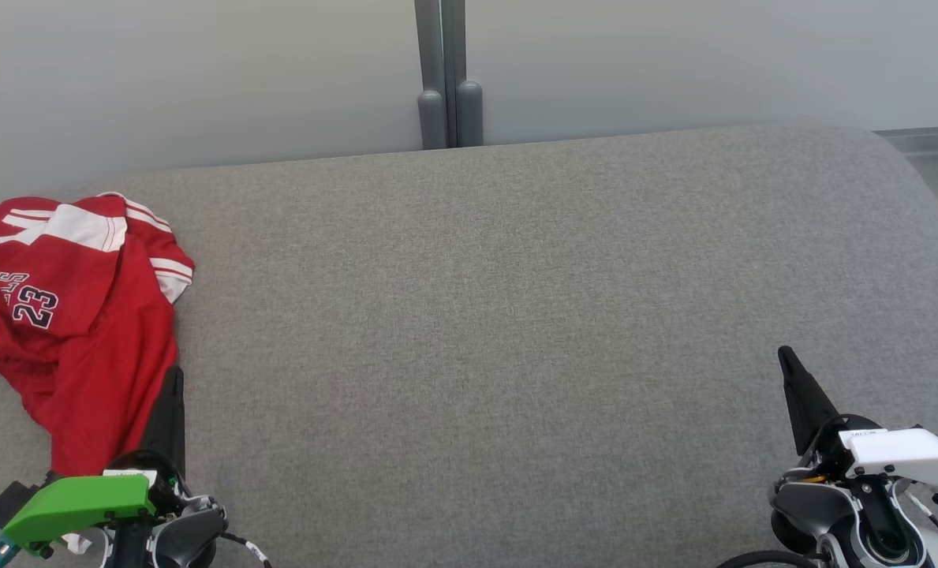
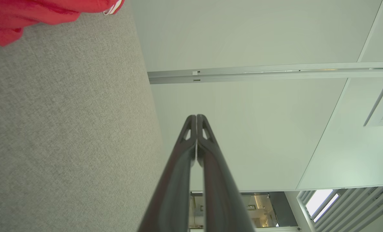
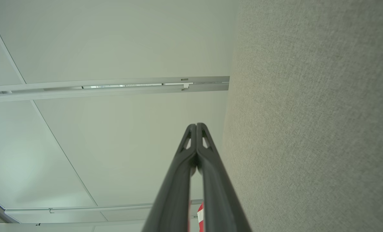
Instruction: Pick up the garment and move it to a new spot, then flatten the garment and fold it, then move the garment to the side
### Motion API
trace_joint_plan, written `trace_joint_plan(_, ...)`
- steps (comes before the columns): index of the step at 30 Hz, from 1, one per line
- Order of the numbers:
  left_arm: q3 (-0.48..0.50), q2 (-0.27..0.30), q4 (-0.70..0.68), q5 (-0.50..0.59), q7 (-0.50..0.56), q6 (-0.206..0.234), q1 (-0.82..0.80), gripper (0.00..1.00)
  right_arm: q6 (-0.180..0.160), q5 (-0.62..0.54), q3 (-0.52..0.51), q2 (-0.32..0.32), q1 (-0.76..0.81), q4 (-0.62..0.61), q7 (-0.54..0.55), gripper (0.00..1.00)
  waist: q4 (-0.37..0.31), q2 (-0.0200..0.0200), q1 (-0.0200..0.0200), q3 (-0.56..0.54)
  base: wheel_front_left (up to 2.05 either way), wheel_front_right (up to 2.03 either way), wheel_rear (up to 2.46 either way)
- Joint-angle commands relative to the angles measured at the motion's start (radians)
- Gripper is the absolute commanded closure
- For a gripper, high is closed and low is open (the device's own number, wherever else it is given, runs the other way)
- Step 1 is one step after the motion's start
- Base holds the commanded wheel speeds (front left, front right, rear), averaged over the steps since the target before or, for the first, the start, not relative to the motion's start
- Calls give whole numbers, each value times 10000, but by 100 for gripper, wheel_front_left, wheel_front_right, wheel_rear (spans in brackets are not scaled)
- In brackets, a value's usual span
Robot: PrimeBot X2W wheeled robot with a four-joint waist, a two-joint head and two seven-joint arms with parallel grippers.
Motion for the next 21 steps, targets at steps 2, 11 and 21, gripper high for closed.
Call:
trace_joint_plan(2,19,14,-30,-20,13,11,-85,100,4,62,14,-44,-95,-43,-14,100,0,0,0,0,0,0,0)
trace_joint_plan(11,19,14,-30,-20,13,11,-85,100,4,62,14,-44,-95,-43,-14,100,0,0,0,0,0,0,0)
trace_joint_plan(21,19,14,-30,-20,13,11,-85,100,4,62,12,-44,-95,-44,-14,100,0,0,0,0,0,0,0)
